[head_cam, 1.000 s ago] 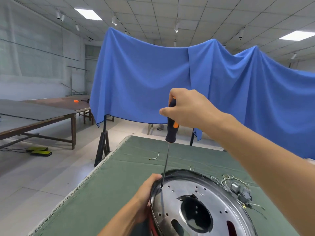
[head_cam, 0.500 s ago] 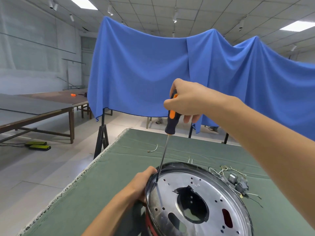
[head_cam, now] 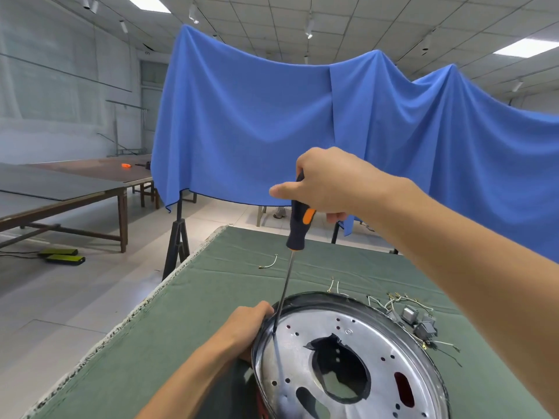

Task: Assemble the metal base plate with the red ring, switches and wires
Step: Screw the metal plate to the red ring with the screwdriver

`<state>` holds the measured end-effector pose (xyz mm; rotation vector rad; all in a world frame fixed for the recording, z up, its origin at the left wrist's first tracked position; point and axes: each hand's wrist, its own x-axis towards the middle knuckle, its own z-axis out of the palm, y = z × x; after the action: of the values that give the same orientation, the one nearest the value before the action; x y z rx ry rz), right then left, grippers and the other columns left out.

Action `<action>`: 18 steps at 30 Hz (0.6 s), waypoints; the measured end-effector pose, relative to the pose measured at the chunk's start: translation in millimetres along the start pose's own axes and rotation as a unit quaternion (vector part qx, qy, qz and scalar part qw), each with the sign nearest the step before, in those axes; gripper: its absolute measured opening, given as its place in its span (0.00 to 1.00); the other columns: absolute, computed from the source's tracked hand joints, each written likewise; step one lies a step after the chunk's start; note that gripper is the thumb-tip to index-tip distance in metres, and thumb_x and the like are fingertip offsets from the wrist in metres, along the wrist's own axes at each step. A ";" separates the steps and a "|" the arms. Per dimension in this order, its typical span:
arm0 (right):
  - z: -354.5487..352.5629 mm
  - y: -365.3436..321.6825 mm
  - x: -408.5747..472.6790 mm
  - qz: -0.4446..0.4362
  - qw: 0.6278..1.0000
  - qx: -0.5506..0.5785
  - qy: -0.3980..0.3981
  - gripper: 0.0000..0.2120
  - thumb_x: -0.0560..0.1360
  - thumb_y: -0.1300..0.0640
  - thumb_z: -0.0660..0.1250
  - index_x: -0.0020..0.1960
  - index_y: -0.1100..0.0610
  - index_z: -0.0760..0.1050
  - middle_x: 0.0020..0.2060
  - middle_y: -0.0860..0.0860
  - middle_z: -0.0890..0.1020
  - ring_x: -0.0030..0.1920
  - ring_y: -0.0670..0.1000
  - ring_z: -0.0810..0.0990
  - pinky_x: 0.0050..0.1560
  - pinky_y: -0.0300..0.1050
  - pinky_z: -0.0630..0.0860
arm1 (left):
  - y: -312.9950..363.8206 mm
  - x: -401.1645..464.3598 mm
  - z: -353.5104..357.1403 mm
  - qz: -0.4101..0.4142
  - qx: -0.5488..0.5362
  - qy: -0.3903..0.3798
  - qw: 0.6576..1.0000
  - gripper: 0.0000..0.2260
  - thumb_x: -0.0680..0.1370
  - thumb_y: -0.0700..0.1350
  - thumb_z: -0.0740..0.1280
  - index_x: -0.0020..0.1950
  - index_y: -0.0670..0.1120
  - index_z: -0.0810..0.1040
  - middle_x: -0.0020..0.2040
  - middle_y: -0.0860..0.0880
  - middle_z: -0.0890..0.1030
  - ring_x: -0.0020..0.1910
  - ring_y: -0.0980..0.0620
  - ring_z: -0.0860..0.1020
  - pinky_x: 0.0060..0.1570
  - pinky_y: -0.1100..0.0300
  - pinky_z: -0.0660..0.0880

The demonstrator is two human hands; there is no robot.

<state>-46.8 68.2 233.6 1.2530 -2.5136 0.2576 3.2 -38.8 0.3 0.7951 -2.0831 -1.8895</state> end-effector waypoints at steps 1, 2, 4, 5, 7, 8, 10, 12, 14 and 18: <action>-0.8 -1.0 0.4 0.007 0.999 0.018 -0.043 0.17 0.74 0.41 0.63 0.45 0.55 0.69 0.34 0.50 0.81 0.28 0.52 0.81 0.31 0.44 0.77 | -0.1 -0.2 0.1 0.000 0.005 0.003 1.000 0.14 0.78 0.49 0.58 0.43 0.43 0.78 0.39 0.42 0.81 0.33 0.47 0.77 0.28 0.66 0.72; -2.9 -1.6 1.0 0.012 0.995 0.047 -0.082 0.15 0.74 0.44 0.63 0.49 0.56 0.69 0.37 0.51 0.82 0.31 0.52 0.83 0.33 0.46 0.80 | 0.2 -0.6 0.6 -0.002 0.002 0.000 1.000 0.14 0.78 0.49 0.57 0.43 0.43 0.79 0.38 0.42 0.81 0.32 0.48 0.77 0.26 0.68 0.72; -8.0 -2.5 2.3 0.003 0.990 0.077 -0.117 0.12 0.74 0.51 0.64 0.52 0.58 0.72 0.37 0.53 0.84 0.29 0.50 0.82 0.29 0.43 0.80 | 0.2 -1.0 0.1 -0.006 -0.006 -0.009 1.000 0.15 0.78 0.49 0.57 0.45 0.42 0.79 0.39 0.42 0.81 0.33 0.48 0.76 0.26 0.68 0.72; -8.3 -2.6 2.9 -0.006 0.991 0.075 -0.110 0.11 0.74 0.51 0.65 0.49 0.59 0.75 0.33 0.52 0.83 0.24 0.49 0.81 0.25 0.40 0.78 | -0.1 -0.2 0.0 -0.007 -0.009 -0.006 1.000 0.15 0.78 0.49 0.57 0.46 0.42 0.80 0.40 0.42 0.81 0.34 0.47 0.77 0.26 0.67 0.72; -6.3 -4.1 2.7 -0.010 0.997 0.032 -0.066 0.16 0.74 0.46 0.66 0.39 0.58 0.73 0.20 0.49 0.78 0.18 0.48 0.76 0.24 0.38 0.74 | -0.4 1.4 1.3 -0.003 -0.018 0.010 1.000 0.15 0.78 0.49 0.58 0.45 0.42 0.80 0.40 0.42 0.81 0.35 0.47 0.77 0.26 0.68 0.71; -5.8 -5.5 2.1 -0.007 0.999 0.010 -0.051 0.17 0.74 0.43 0.65 0.37 0.57 0.71 0.18 0.47 0.76 0.18 0.49 0.77 0.26 0.39 0.74 | -0.6 1.9 2.6 0.003 -0.024 0.020 1.000 0.14 0.78 0.48 0.59 0.44 0.42 0.80 0.40 0.42 0.81 0.36 0.48 0.77 0.27 0.67 0.71; -5.3 -8.3 0.2 -0.001 0.997 0.037 -0.071 0.14 0.73 0.45 0.65 0.45 0.56 0.71 0.27 0.49 0.81 0.24 0.50 0.81 0.28 0.42 0.78 | -1.7 2.8 5.3 0.019 -0.034 0.036 0.999 0.12 0.77 0.46 0.61 0.42 0.42 0.80 0.40 0.43 0.81 0.38 0.48 0.76 0.36 0.62 0.71; -6.4 -9.8 -1.2 -0.010 0.991 0.086 -0.101 0.11 0.73 0.52 0.65 0.51 0.57 0.71 0.36 0.52 0.84 0.27 0.50 0.82 0.26 0.41 0.78 | -3.0 2.7 7.1 0.027 -0.061 0.036 0.997 0.11 0.77 0.45 0.62 0.40 0.42 0.80 0.38 0.42 0.81 0.38 0.48 0.75 0.42 0.58 0.70; -4.2 -10.0 -2.4 -0.023 0.994 0.073 -0.073 0.09 0.74 0.52 0.65 0.45 0.58 0.73 0.30 0.52 0.83 0.22 0.49 0.79 0.22 0.37 0.73 | -4.0 1.8 8.4 0.025 -0.078 0.033 0.996 0.10 0.76 0.45 0.63 0.39 0.41 0.79 0.38 0.42 0.80 0.38 0.49 0.75 0.43 0.57 0.69; -7.1 -11.8 -4.2 -0.014 0.996 0.046 -0.072 0.13 0.74 0.47 0.65 0.45 0.56 0.70 0.31 0.51 0.82 0.27 0.52 0.81 0.27 0.41 0.78 | -5.4 2.2 10.6 0.022 -0.109 0.033 0.993 0.10 0.76 0.44 0.64 0.40 0.40 0.78 0.38 0.40 0.79 0.38 0.48 0.74 0.43 0.56 0.69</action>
<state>-33.5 66.3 238.9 1.3862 -2.6299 0.2905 -2.6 -31.0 -6.9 0.7444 -1.8017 -1.9948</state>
